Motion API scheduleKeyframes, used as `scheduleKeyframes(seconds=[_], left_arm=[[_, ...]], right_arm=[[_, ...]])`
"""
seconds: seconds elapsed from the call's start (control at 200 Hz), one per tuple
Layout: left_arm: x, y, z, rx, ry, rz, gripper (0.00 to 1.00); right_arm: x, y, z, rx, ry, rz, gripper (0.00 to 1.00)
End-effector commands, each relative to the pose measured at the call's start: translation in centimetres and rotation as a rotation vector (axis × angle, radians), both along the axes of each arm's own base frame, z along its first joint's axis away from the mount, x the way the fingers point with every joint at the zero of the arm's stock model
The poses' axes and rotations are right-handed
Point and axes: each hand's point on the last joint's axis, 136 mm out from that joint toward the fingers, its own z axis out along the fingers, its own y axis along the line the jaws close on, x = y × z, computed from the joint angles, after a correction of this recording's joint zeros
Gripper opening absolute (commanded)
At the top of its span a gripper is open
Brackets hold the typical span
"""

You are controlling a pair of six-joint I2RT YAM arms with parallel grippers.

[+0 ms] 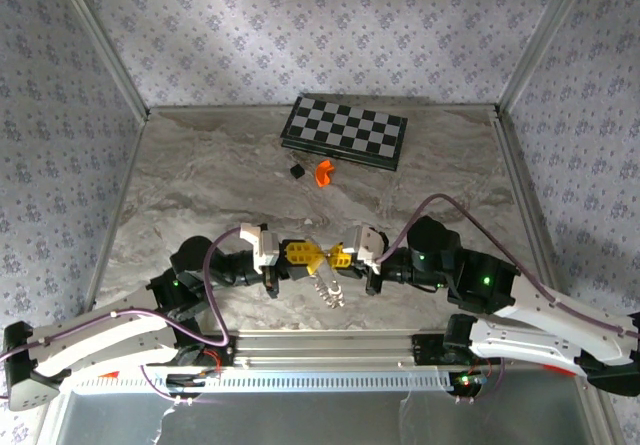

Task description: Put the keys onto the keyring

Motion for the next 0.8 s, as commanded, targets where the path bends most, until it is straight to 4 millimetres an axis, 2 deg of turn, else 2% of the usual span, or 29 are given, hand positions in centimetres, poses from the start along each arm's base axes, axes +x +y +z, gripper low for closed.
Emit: scheduleKeyframes(seconds=[0.0, 0.31, 0.53, 0.795], left_arm=[[-0.2, 1.2, 4.1, -0.149, -0.042, 0.017, 0.00], [-0.3, 1.2, 4.2, -0.159, -0.032, 0.006, 0.00], [-0.3, 1.2, 4.5, -0.168, -0.032, 0.010, 0.00], [-0.1, 1.4, 4.6, -0.174, -0.030, 0.022, 0.00]], right_arm=[[0.4, 0.1, -0.7, -0.025, -0.032, -0.027, 0.00], [0.3, 0.2, -0.8, -0.032, -0.081, -0.040, 0.00], [-1.2, 0.3, -0.3, -0.028, -0.161, -0.005, 0.00], [-1.6, 0.5, -0.6, -0.062, -0.223, -0.008, 0.00]])
